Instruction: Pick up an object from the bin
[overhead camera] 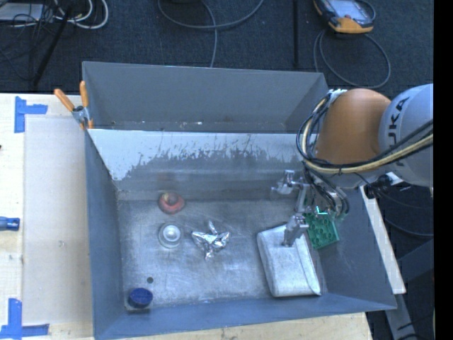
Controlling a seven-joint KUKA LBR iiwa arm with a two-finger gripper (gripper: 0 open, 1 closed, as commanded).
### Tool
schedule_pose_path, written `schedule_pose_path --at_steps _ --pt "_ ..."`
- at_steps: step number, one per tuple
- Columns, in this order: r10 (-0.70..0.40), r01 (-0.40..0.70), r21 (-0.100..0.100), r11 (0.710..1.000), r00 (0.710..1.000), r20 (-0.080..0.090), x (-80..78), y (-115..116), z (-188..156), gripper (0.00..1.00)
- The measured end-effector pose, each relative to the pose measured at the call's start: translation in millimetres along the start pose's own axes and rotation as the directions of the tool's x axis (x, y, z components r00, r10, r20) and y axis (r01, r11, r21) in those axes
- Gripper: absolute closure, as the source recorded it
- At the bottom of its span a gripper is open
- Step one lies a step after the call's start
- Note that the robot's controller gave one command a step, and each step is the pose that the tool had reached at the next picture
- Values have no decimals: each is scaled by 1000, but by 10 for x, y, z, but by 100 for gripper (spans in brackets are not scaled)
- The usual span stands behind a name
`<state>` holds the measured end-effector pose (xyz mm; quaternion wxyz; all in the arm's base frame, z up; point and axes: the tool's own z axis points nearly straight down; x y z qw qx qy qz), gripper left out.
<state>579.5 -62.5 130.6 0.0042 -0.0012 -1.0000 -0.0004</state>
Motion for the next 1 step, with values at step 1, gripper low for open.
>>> schedule_pose_path --at_steps 1 --pt "-23 23 -5 1000 1000 20 26 -130 302 0"
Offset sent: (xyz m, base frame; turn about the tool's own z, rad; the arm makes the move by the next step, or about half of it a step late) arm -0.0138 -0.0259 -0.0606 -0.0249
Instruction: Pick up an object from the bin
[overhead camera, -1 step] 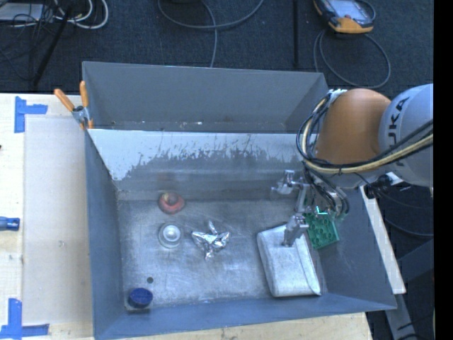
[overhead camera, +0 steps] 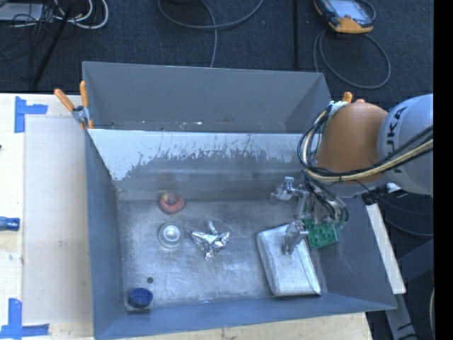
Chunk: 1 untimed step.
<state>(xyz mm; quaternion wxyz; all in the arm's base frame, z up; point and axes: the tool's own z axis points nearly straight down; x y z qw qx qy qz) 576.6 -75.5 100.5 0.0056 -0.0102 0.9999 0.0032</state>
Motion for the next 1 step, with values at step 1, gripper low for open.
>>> schedule_pose_path --at_steps 1 --pt "-57 57 0 998 998 -2 -11 26 32 0"
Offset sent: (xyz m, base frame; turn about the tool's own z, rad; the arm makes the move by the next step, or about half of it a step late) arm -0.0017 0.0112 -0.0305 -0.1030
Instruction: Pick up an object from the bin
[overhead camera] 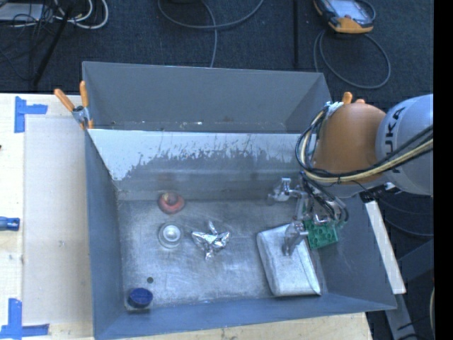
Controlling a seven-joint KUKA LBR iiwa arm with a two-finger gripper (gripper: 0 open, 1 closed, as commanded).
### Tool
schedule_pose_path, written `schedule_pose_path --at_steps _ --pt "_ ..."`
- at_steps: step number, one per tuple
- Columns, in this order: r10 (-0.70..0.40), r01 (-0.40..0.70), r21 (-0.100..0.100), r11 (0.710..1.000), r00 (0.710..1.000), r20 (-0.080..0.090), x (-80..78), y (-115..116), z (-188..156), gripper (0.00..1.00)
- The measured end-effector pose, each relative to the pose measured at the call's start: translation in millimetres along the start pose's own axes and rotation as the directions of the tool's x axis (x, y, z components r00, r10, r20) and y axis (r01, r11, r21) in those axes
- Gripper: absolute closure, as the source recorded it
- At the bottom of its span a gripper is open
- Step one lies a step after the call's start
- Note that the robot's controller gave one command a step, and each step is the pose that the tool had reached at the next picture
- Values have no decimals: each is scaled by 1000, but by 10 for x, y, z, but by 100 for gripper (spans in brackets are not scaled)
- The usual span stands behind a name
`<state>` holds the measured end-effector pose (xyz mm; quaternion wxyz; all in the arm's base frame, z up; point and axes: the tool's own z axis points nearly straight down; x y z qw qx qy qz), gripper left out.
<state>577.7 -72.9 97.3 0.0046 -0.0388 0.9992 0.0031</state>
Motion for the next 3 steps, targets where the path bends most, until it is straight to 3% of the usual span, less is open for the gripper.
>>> schedule_pose_path --at_steps 1,2,3 --pt "-66 66 -2 998 998 1 -5 18 3 0" --pt "-68 68 7 998 998 17 -30 -12 2 100" --pt "-68 68 5 998 998 -2 38 -18 87 0"
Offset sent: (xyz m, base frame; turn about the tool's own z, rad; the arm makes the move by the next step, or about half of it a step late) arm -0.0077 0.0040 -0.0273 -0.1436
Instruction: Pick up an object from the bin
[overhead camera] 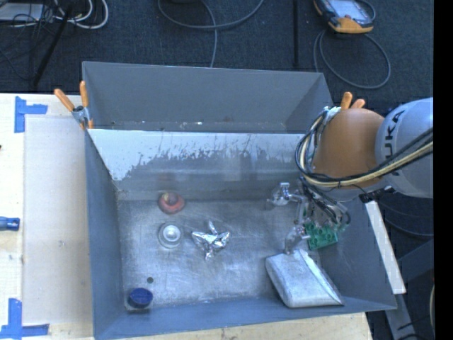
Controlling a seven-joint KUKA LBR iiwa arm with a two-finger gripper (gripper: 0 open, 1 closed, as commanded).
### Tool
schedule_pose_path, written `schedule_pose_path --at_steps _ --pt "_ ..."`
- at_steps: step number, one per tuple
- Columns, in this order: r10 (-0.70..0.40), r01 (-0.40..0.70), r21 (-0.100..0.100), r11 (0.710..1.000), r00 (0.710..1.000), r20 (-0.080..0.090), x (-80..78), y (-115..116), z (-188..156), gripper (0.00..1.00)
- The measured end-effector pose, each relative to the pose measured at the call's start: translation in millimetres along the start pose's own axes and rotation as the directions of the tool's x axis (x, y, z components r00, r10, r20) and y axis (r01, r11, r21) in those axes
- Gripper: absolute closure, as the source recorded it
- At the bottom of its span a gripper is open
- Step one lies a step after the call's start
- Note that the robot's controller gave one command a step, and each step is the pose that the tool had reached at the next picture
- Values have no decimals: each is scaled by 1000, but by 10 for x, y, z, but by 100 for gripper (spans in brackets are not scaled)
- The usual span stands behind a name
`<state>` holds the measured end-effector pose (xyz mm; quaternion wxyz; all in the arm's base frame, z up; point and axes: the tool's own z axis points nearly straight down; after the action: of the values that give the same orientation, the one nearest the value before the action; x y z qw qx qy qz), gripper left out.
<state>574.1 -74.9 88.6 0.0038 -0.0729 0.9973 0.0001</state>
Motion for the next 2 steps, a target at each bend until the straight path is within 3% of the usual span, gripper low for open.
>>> schedule_pose_path --at_steps 1,2 --pt "-3 3 -5 1000 1000 -7 236 892 -469 0" --pt "-302 302 -2 953 953 -6 128 1397 172 0"
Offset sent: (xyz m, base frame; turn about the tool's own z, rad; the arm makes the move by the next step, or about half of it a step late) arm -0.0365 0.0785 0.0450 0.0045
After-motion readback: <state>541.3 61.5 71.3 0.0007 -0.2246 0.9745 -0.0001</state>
